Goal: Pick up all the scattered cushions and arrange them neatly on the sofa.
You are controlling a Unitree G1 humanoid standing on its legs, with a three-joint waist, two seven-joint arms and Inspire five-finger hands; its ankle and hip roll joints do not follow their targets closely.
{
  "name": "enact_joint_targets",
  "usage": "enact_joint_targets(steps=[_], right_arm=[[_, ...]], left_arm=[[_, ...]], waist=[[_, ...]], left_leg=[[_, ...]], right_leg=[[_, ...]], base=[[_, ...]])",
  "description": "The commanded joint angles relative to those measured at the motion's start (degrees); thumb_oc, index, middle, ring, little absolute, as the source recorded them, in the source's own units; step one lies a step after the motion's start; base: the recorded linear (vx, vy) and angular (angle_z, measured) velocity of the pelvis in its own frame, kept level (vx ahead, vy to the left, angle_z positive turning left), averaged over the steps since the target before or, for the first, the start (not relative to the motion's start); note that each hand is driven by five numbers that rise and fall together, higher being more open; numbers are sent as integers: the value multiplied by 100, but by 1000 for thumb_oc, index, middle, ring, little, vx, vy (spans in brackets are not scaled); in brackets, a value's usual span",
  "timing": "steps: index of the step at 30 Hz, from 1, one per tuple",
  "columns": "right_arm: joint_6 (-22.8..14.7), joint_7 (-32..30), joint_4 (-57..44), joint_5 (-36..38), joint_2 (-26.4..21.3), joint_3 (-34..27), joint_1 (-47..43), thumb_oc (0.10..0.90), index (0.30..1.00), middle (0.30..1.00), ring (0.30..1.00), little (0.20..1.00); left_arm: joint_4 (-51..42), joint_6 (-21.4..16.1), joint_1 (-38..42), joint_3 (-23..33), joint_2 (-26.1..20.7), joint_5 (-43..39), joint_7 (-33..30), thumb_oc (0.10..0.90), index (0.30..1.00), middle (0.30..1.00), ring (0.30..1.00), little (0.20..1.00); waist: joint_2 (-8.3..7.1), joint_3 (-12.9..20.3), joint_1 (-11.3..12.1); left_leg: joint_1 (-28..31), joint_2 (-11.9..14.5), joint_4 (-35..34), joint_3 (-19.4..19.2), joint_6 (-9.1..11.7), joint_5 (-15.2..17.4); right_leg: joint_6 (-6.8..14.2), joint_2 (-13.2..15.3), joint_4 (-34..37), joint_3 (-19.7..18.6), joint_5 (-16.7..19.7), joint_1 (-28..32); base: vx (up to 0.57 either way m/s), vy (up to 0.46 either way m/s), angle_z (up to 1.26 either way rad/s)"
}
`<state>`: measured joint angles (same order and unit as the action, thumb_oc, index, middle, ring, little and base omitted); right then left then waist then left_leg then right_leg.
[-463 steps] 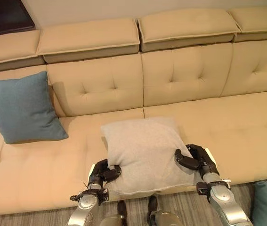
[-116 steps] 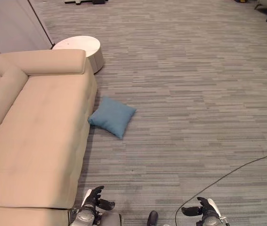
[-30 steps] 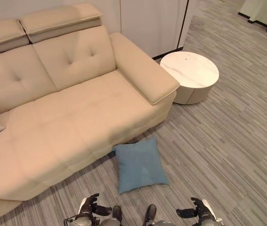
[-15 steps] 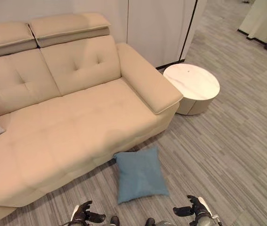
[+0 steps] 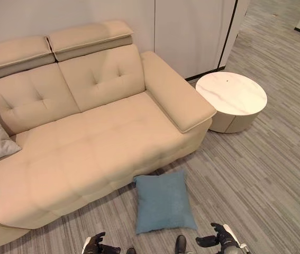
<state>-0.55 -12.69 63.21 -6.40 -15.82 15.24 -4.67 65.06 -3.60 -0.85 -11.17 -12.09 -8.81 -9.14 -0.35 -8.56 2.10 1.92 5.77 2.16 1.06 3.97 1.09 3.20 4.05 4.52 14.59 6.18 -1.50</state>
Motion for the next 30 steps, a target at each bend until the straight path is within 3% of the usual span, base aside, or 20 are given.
enact_joint_targets(steps=[1, 5, 7, 9, 13, 17, 22, 25, 27, 30], right_arm=[[-242, -200, -281, 97, -308, 8, -212, 800, 900, 900, 900, 900], [-203, -213, -240, 168, -365, -27, -178, 800, 900, 900, 900, 900], [-179, -201, -180, 216, -362, -63, -137, 800, 900, 900, 900, 900], [-167, -194, -72, 267, -346, -118, -59, 800, 900, 900, 900, 900], [-141, -206, -19, 258, -329, -130, 9, 800, 900, 900, 900, 900], [-147, -194, 26, 212, -274, -99, 25, 800, 900, 900, 900, 900], [-149, -159, -3, 101, -193, -83, 59, 800, 900, 900, 900, 900], [-125, -147, -40, 42, -165, -41, -43, 800, 900, 900, 900, 900], [-133, -133, -54, 82, -127, -45, -55, 800, 900, 900, 900, 900], [-136, -139, -66, 113, -120, -46, -59, 800, 900, 900, 900, 900]], left_arm=[[-332, -191, 330, -194, -145, -26, -34, 800, 900, 900, 900, 900], [-470, -168, 353, -271, -119, -7, 11, 800, 900, 900, 900, 900], [-458, -157, 330, -277, -110, 14, 25, 800, 900, 900, 900, 900], [-406, -135, 286, -272, -99, 83, 52, 800, 900, 900, 900, 900], [-431, -122, 215, -239, -128, 129, 86, 800, 900, 900, 900, 900], [-411, -121, 158, -189, -145, 128, 84, 800, 900, 900, 900, 900], [-387, -134, 122, -124, -187, 123, 72, 800, 900, 900, 900, 900], [-443, -149, 152, -63, -288, 113, 28, 800, 900, 900, 900, 900], [-430, -172, 190, -63, -345, 126, 34, 800, 900, 900, 900, 900], [-425, -189, 232, -80, -366, 150, 0, 800, 900, 900, 900, 900]], waist=[[-390, -136, 47], [-415, -247, -17], [-404, -256, -20], [-399, -176, -35], [-328, -90, 1], [-339, -29, 33], [-391, 89, 88], [-364, -41, 85], [-329, -81, 61], [-287, -98, 29]], left_leg=[[-618, -288, 918, -56, -19, 310], [-963, -109, 1537, -448, -116, 199], [-1037, -199, 1568, -599, -194, 318], [-1118, -402, 1174, -864, -281, 348], [-1199, -495, 706, -1163, -307, 106], [-984, -584, 453, -1049, -334, 96], [-631, -711, 95, -1008, -482, 208], [-467, -746, -34, -989, -647, 242], [-392, -746, -136, -907, -664, 231], [-340, -754, -221, -779, -659, 222]], right_leg=[[178, 356, -780, 42, -814, -24], [11, 275, -710, 179, -914, 115], [-11, 210, -677, 157, -978, 205], [8, 138, -597, 207, -1035, 315], [14, -26, -555, 197, -1175, 481], [61, -55, -612, 159, -1229, 556], [273, 116, -955, 179, -1205, 514], [569, 427, -2102, 128, -849, -66], [583, 449, -2358, 8, -808, -295], [481, 449, -2036, -74, -834, -460]], base=[[-52, -298, 80], [-4, -148, 34], [75, -99, 20], [148, -44, 13], [130, 31, 22], [154, 102, -14], [114, 139, -7], [17, 139, -4], [47, 84, -2], [46, 31, 23]])
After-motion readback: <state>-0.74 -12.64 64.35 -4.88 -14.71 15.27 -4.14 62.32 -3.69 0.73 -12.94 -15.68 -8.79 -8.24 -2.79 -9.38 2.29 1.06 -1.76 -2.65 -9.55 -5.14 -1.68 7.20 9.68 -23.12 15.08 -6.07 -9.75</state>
